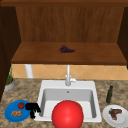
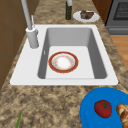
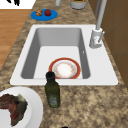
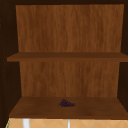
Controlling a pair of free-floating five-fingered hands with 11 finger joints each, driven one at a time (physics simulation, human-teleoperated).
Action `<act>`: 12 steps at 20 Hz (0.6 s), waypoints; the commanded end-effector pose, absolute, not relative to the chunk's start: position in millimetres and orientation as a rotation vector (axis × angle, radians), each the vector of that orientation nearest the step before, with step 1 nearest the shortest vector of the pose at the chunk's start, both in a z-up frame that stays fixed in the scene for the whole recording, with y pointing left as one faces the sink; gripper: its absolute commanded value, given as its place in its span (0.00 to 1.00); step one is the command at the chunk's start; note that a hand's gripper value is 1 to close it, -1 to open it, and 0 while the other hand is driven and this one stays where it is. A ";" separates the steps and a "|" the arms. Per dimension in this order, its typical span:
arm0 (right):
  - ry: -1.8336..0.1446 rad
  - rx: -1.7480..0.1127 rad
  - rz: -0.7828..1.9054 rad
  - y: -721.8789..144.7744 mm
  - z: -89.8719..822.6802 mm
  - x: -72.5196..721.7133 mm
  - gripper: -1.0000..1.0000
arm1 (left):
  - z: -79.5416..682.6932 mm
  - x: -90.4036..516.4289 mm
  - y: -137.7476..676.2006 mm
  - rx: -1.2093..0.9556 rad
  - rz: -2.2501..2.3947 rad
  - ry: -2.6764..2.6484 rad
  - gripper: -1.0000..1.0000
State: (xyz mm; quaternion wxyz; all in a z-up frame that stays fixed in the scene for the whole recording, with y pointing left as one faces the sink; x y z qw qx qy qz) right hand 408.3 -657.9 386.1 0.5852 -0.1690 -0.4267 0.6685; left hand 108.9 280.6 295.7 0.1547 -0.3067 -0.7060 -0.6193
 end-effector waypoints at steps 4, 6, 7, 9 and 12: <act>-1.014 -0.312 1.549 -671.6 420.6 391.1 0.00 | 295.7 108.9 280.6 -0.879 -1.775 -2.023 0.50; -1.006 -0.314 1.552 -676.5 431.6 384.2 0.00 | 295.7 108.9 280.6 -0.879 -1.775 -2.023 0.50; -1.005 -0.313 1.550 -678.4 437.3 381.1 0.00 | 295.7 108.9 280.6 -0.879 -1.775 -2.023 0.50; -1.000 -0.303 1.555 -676.2 446.1 374.8 0.00 | 295.7 108.9 280.6 -0.879 -1.775 -2.023 0.50; -0.995 -0.280 1.572 -670.7 447.1 360.2 0.00 | 295.7 108.9 280.6 -0.879 -1.775 -2.023 0.50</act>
